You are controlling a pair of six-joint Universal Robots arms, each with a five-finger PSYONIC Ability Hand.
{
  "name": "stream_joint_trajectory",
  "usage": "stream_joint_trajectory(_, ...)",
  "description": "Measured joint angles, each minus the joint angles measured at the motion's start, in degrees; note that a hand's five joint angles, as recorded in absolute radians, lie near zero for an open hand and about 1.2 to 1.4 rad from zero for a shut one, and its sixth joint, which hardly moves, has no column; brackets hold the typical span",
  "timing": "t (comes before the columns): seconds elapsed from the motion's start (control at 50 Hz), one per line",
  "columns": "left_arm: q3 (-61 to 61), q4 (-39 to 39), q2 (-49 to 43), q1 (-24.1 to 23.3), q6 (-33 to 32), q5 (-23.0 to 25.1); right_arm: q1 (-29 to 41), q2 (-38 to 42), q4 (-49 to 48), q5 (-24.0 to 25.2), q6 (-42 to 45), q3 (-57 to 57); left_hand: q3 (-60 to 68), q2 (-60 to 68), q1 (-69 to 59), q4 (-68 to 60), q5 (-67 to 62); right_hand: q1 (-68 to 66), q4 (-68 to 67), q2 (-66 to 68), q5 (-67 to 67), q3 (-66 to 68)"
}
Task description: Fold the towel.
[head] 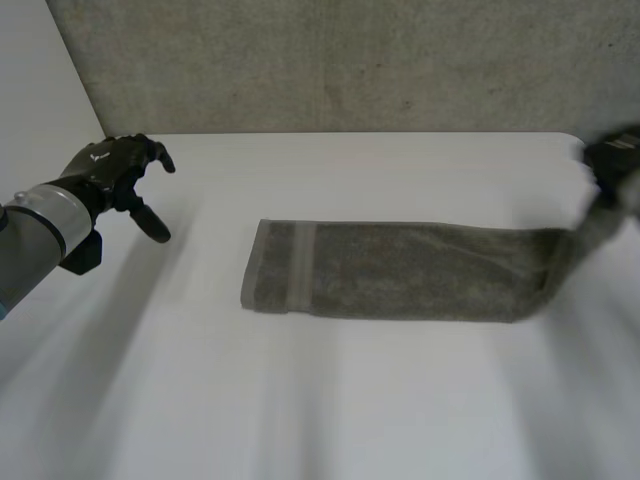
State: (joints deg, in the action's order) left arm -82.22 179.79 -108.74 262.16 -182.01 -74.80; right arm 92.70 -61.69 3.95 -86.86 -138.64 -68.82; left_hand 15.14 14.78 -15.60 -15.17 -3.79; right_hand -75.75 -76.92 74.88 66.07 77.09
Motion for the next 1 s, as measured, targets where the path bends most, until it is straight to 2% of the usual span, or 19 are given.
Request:
stream_joint_trajectory(0.04,0.95,0.07,-0.04,-0.22,0.21,-0.11,9.37,0.7,0.65,-2.22,-1.85,4.11,0.0,-0.02,0.0,0.12,0.0,0.0,0.0,0.1,0.0,0.0)
stream_joint_trajectory(0.1,1.65,0.1,-0.35,-0.6,0.43,-0.19,19.13,1.48,1.24,-4.47,-3.79,8.35,0.0,-0.02,0.0,0.13,0.0,4.09,3.36,-3.96,-3.51,-4.22)
stream_joint_trajectory(0.14,1.99,0.12,-0.78,-1.05,0.58,-0.23,27.78,2.61,1.64,-6.45,-5.36,12.01,0.0,-0.03,0.0,0.14,0.0,26.05,24.95,-26.2,-25.65,-24.97)
stream_joint_trajectory(0.18,2.0,0.12,-1.17,-1.34,0.66,-0.25,33.73,5.33,2.07,-7.9,-5.94,13.76,0.0,-0.03,0.0,0.15,0.0,41.75,41.85,-42.02,-41.68,-42.02)
stream_joint_trajectory(0.2,1.95,0.13,-1.43,-1.48,0.71,-0.26,36.86,7.43,2.19,-8.76,-6.07,14.56,0.0,-0.03,0.0,0.16,0.0,47.87,48.28,-47.7,-48.6,-48.61)
stream_joint_trajectory(0.28,1.28,0.21,-2.33,-1.81,0.74,-0.27,41.53,13.28,2.9,-11.5,-6.11,14.93,0.0,-0.04,0.0,0.16,0.0,58.29,59.46,-56.8,-60.86,-58.87)
stream_joint_trajectory(0.4,-0.21,0.61,-4.53,-2.56,0.52,-0.13,36.1,14.82,3.13,-12.79,-6.24,8.79,0.0,-0.05,0.01,0.16,0.0,61.85,61.75,-60.13,-62.38,-62.79)
stream_joint_trajectory(0.58,0.45,1.09,-8.42,-6.69,0.16,0.06,25.36,7.04,-0.07,-9.22,-7.96,-4.76,0.0,-0.05,0.01,0.16,0.0,62.11,61.75,-60.13,-62.38,-62.8)
stream_joint_trajectory(0.72,3.07,2.64,-11.51,-12.64,-0.14,0.28,19.25,0.02,-4.56,-4.58,-12.02,-14.69,0.0,-0.05,0.01,0.16,0.0,62.13,61.75,-60.13,-62.38,-63.02)
stream_joint_trajectory(0.82,7.1,7.03,-15.81,-18.08,-0.96,1.15,16.22,-2.75,-6.95,-1.65,-14.52,-20.76,0.89,1.3,-0.6,-0.73,-2.45,62.13,61.75,-60.13,-62.38,-63.02)
stream_joint_trajectory(0.92,13.54,11.28,-22.45,-22.35,-3.8,2.29,14.92,-3.92,-9.56,-0.17,-15.41,-25.99,12.83,13.29,-12.63,-12.8,-14.64,62.14,61.75,-60.13,-62.38,-63.02)
stream_joint_trajectory(1.0,18.89,12.45,-27.58,-24.1,-7.07,2.68,14.78,-4.29,-11.06,0.09,-15.42,-28.62,15.89,16.42,-15.98,-15.92,-17.71,62.14,61.75,-60.14,-62.38,-63.03)
